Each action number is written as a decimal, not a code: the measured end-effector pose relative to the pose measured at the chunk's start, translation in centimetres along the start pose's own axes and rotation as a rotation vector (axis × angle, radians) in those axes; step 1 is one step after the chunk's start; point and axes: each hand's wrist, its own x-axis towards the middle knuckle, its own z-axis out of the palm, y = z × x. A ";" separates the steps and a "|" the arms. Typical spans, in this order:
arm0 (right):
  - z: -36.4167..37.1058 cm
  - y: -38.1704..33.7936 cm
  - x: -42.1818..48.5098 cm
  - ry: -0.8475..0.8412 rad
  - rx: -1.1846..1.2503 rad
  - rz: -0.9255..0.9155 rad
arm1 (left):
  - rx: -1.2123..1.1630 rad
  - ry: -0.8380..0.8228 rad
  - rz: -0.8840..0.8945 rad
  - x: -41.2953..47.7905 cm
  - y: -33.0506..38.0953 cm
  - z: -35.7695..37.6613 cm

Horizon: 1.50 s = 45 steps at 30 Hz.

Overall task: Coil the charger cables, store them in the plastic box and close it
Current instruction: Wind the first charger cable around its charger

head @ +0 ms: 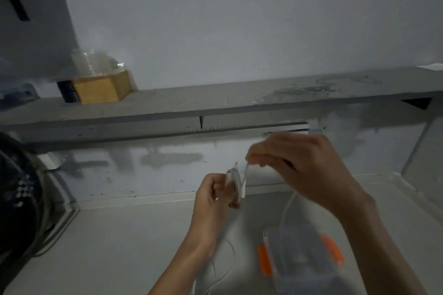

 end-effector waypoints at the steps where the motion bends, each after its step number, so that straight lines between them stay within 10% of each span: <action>1: -0.2 1.1 0.9 0.033 -0.005 0.014 | -0.014 -0.052 0.041 -1.0 0.7 0.2; 11: 11.0 6.6 -3.1 -0.116 0.430 0.671 | 0.121 -0.363 0.306 -3.9 7.3 -1.4; 19: 11.7 4.7 -6.7 -0.246 0.741 0.620 | 0.023 -0.029 0.339 0.4 8.2 -2.6; 24: 9.8 0.3 -3.4 -0.214 1.336 0.623 | 0.068 0.076 0.298 2.8 6.3 -1.2; 30: 8.5 -2.1 -3.5 -0.230 0.780 0.635 | 0.223 0.262 0.296 5.9 4.1 -2.9; 36: 3.4 -0.5 0.5 -0.042 0.000 0.246 | 0.370 -0.005 0.297 2.1 2.9 -3.2; 45: 4.9 3.9 2.7 0.004 0.620 0.314 | 0.191 -0.279 0.363 -1.5 7.6 -3.4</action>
